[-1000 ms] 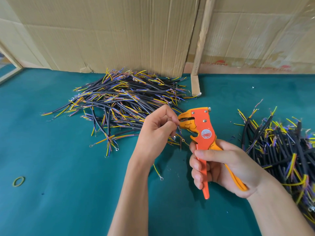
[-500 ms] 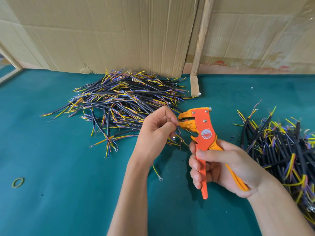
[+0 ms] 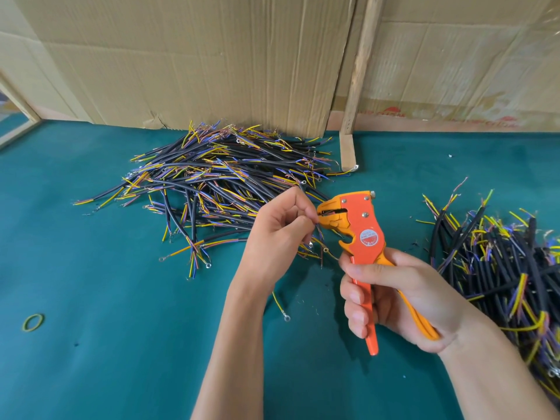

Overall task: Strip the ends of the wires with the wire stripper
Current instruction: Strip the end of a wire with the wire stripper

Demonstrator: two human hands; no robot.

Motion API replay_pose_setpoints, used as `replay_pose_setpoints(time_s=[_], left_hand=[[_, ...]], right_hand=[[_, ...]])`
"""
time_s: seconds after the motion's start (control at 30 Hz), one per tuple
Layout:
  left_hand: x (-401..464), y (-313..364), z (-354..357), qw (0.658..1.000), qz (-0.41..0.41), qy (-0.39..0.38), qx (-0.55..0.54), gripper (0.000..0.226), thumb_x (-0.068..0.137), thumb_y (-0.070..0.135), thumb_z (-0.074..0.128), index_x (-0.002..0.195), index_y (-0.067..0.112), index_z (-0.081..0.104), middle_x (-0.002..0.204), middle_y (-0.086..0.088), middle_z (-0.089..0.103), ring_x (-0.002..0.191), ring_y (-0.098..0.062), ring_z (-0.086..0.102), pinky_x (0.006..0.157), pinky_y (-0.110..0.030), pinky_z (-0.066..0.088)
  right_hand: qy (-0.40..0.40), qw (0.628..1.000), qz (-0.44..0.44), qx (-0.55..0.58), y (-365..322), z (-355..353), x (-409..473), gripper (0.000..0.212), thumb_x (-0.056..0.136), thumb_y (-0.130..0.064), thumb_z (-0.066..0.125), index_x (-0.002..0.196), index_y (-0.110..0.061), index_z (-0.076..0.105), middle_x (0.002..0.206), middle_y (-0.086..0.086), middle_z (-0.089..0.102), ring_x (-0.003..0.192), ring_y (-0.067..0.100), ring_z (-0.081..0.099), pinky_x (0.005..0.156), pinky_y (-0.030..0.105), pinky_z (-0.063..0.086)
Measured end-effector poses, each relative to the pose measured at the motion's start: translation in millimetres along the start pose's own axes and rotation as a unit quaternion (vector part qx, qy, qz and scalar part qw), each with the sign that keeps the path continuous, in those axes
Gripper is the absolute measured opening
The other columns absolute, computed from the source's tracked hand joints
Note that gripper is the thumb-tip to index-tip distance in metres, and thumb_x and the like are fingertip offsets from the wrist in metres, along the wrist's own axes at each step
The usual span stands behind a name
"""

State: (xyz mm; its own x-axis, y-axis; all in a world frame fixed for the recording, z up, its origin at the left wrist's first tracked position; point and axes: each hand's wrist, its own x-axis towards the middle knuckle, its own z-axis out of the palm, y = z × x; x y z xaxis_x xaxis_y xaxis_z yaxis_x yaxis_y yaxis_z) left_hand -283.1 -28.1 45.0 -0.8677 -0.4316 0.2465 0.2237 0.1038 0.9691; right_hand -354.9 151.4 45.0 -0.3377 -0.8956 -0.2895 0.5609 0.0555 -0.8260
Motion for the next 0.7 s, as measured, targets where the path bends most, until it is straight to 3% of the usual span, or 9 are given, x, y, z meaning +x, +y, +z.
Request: replay_pose_setpoints(time_s=[0.33, 0.7], left_hand=[[-0.3, -0.2, -0.1, 1.000, 0.004, -0.003, -0.002, 0.013, 0.076, -0.002, 0.045, 0.078, 0.007, 0.055, 0.055, 0.008, 0.053, 0.045, 0.001, 0.041, 0.046, -0.009, 0.031], [-0.3, -0.2, -0.7, 1.000, -0.006, 0.000, 0.003, 0.015, 0.075, -0.002, 0.046, 0.076, 0.010, 0.055, 0.055, 0.006, 0.052, 0.044, 0.000, 0.039, 0.045, -0.009, 0.030]], right_hand=[[-0.016, 1.000, -0.007, 0.005, 0.8, -2.0, 0.4, 0.022, 0.082, -0.018, 0.077, 0.094, -0.009, 0.060, 0.075, 0.017, 0.051, 0.060, 0.032, 0.053, 0.058, 0.042, 0.052], [-0.007, 1.000, -0.004, -0.007, 0.1, -0.6, 0.1, 0.012, 0.088, -0.014, 0.069, 0.088, -0.009, 0.059, 0.073, 0.017, 0.048, 0.057, 0.031, 0.050, 0.055, 0.041, 0.050]])
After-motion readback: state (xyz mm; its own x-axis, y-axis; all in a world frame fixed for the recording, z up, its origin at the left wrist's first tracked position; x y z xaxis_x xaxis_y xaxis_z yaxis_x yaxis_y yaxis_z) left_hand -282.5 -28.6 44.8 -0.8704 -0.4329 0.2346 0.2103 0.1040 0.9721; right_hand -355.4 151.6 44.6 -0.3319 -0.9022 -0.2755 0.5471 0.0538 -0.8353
